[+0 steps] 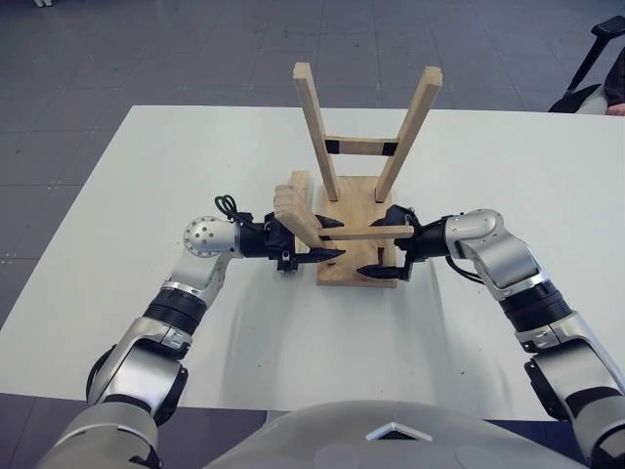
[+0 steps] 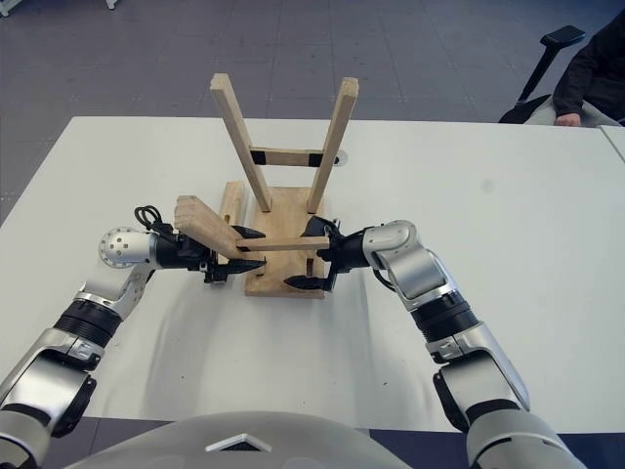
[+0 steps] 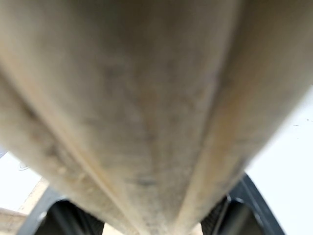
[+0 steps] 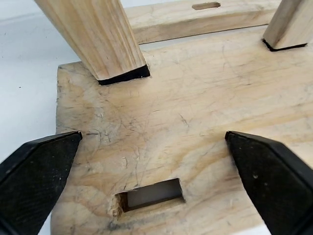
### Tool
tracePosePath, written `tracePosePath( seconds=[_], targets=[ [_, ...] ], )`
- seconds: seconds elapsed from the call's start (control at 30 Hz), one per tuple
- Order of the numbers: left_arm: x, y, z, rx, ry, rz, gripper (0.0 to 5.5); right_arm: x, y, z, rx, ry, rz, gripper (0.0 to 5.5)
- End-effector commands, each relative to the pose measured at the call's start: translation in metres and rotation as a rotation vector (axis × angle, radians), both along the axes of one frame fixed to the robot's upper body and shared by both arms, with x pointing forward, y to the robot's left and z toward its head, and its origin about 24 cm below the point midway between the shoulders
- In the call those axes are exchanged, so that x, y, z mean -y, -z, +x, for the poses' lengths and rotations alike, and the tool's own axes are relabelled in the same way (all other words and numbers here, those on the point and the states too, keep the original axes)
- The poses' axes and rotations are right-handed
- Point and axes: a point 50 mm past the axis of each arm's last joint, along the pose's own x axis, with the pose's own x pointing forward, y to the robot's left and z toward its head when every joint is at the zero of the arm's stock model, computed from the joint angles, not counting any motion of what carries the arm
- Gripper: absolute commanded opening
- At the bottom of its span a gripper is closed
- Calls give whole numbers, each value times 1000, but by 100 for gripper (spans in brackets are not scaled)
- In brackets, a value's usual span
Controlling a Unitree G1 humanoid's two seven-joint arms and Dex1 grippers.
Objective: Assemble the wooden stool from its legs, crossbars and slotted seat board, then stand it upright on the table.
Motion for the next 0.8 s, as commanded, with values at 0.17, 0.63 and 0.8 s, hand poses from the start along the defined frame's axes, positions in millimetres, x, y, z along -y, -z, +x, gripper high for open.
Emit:
tracePosePath(
  seconds=[0.17,0.63,0.8],
  targets=[
    [-26,79,-46,-294,46,399,205,4,24,-7,-24,-55,-96,550],
    [-22,61,-29,-229,-8,335,411,6,27,-11,-26,-39,-80,550],
    [-26,31,-8,-155,-39,296,428,9,31,-13,-31,-7,-84,550]
  ],
)
